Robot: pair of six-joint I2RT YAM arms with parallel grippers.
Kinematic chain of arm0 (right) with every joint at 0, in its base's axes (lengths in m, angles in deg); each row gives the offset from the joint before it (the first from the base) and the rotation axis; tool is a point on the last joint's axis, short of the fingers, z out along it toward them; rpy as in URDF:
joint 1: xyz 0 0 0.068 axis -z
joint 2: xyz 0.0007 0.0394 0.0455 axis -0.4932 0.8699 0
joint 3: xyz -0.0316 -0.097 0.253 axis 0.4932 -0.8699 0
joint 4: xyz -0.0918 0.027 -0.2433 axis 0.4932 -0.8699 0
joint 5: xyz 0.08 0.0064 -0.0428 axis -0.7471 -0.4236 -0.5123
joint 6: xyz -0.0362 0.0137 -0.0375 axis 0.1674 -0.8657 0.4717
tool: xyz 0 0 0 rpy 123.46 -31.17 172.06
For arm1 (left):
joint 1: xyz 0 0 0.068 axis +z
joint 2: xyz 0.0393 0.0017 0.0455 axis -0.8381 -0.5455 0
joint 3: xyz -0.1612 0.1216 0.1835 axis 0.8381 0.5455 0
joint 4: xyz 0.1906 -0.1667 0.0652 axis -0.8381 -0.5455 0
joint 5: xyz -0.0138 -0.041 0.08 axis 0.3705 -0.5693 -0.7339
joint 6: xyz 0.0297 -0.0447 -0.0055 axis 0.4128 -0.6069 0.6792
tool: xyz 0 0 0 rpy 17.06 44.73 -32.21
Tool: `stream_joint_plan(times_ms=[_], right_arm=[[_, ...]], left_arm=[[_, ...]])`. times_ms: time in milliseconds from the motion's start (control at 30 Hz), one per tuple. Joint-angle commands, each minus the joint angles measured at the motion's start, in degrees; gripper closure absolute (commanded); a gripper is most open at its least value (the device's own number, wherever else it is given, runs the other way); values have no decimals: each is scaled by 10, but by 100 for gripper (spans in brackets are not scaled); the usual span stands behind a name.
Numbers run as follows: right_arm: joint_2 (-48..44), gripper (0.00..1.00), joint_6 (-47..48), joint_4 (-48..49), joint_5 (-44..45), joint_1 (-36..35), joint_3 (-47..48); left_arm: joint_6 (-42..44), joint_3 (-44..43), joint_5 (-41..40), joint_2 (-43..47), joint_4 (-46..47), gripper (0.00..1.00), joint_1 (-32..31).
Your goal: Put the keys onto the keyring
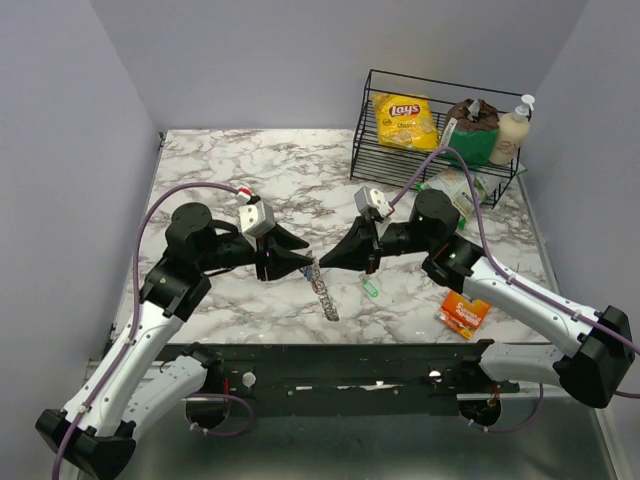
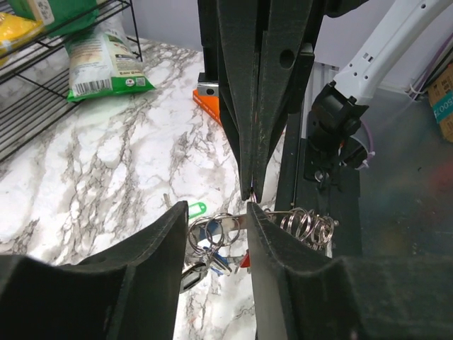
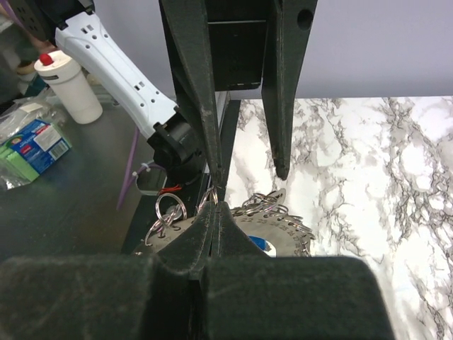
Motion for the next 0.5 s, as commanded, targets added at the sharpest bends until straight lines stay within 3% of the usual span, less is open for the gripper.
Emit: stream_joint_plan(times_ms=[0,467], right_arm=[[-11,99,-2,24,5,3,9],[-11,99,-2,21,6,3,13]], left_arm=[[0,1,-22,32,13,50,-2],[3,-5,12,-6,-7,57,-3]])
